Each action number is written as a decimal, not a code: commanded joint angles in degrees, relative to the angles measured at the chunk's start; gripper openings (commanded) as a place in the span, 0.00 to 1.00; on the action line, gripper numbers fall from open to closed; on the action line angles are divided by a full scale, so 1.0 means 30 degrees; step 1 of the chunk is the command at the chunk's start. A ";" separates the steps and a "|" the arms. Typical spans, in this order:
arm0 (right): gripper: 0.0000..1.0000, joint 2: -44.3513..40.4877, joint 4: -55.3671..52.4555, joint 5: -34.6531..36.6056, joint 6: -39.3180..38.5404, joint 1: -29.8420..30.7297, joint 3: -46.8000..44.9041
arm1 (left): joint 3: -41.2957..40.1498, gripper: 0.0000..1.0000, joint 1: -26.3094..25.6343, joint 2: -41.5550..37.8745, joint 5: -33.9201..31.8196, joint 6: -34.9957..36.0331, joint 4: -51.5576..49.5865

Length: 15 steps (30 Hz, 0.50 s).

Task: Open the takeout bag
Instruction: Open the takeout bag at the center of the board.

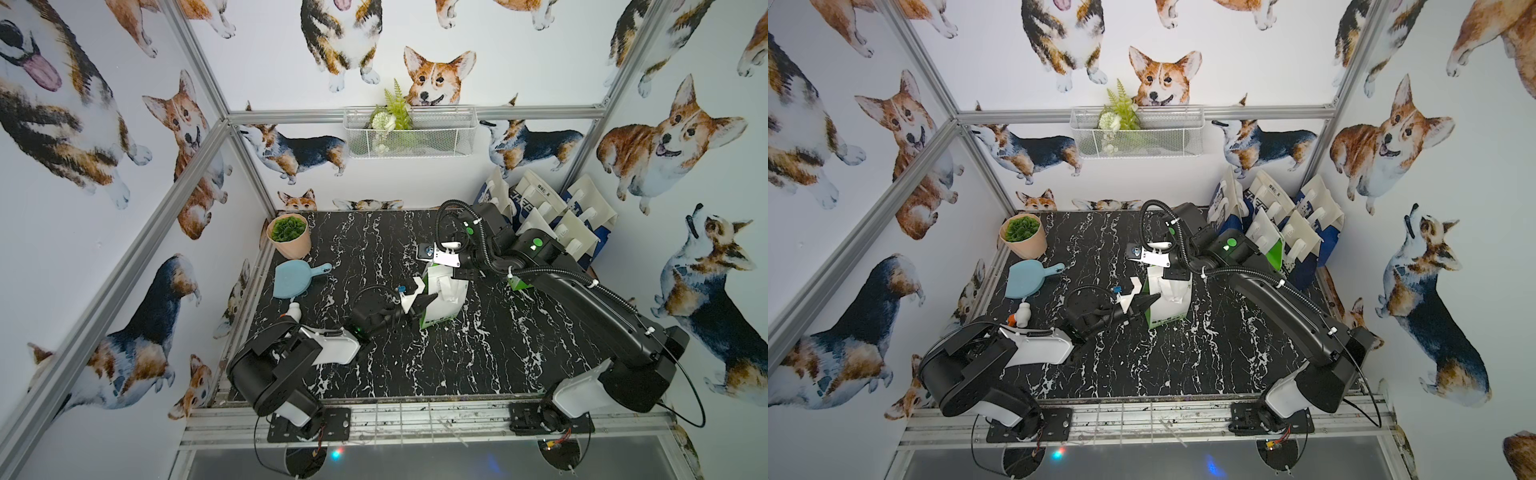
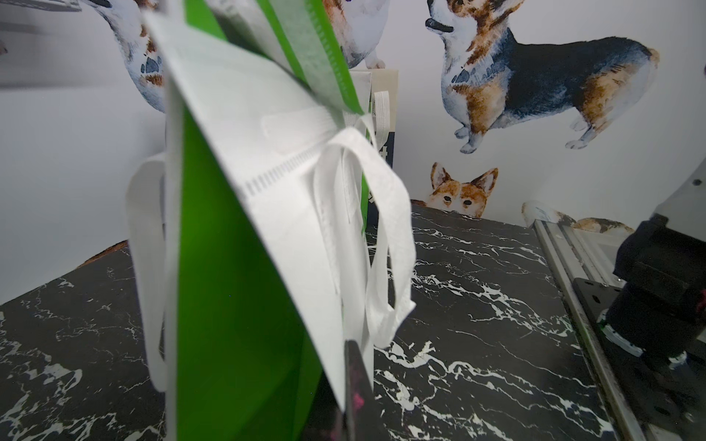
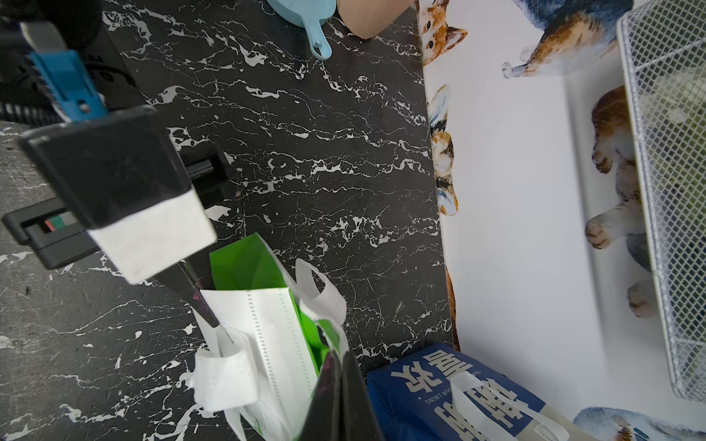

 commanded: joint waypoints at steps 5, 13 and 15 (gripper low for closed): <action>0.00 -0.1175 0.3672 -0.0276 0.1898 0.0001 -0.3934 | 0.0003 0.00 -0.0040 -0.0038 0.0251 0.0261 -0.0077; 0.24 -0.2003 0.5431 -0.0061 0.2889 0.0012 -0.6343 | 0.0020 0.00 -0.0022 0.0021 0.0309 0.0148 0.0030; 0.26 -0.2209 0.5676 0.0129 0.2985 0.0014 -0.6578 | 0.0023 0.00 -0.0022 -0.0002 0.0280 0.0163 0.0029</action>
